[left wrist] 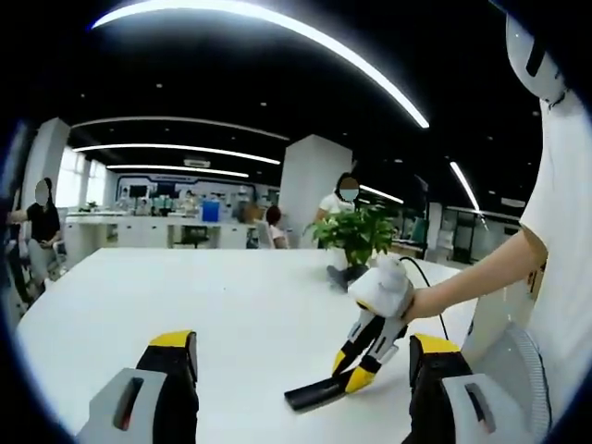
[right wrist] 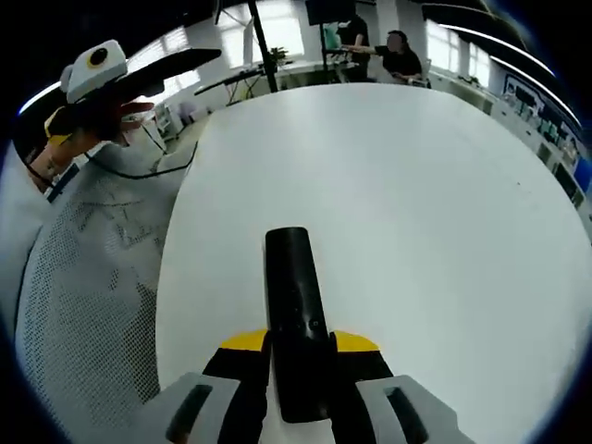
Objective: Press the specified remote control buttons in sequence, fully releasing each button before pressing the next.
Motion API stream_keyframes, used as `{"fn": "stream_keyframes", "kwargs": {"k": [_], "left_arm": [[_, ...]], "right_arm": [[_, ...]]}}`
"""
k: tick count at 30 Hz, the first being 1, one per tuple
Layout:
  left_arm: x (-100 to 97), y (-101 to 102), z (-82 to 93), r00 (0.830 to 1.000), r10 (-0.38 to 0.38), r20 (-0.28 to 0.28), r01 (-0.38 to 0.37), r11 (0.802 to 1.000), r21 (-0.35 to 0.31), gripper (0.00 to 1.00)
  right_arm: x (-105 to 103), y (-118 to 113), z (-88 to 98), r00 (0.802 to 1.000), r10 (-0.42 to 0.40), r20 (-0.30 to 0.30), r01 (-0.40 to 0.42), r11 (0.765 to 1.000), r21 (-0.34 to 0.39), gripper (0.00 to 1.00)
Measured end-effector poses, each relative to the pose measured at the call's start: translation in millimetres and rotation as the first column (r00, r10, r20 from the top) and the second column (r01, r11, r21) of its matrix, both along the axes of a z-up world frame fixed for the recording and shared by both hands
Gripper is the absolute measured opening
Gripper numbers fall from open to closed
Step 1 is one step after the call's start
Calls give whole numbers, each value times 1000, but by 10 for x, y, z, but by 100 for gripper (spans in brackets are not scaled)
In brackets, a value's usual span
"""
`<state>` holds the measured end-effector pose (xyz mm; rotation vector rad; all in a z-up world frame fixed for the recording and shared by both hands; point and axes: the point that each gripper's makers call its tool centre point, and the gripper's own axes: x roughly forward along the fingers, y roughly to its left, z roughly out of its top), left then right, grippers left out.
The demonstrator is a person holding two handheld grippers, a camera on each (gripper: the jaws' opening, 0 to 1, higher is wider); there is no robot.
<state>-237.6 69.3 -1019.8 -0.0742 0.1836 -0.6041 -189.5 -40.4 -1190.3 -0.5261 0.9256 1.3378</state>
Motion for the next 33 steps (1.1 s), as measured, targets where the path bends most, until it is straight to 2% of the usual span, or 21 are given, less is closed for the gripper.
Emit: {"fn": "stream_keyframes", "kwargs": {"k": [12,17,25,29,33], "left_arm": [[6,-6,-81,1000,-6,-25,6,1000,12,98],[13,-25,-95,999,-17,-34,17,1000,8,98],[26,-33,-127,999,-27,-45,27,1000,11,98],[19,-43,-157,998,-38,-58,38,999,7,98],[14,-53,-176,997,-44,-67,44,999,7,98]], "right_arm": [[438,-42,1,998,-59,3,59,998,-1,22],[625,-71,-15,998,-35,49,37,999,-35,22],[854,-56,-13,996,-10,89,16,998,-68,22],[986,-80,-60,991,56,124,-40,991,-130,22],[1119,-55,-65,988,66,142,-45,989,-142,22]]}}
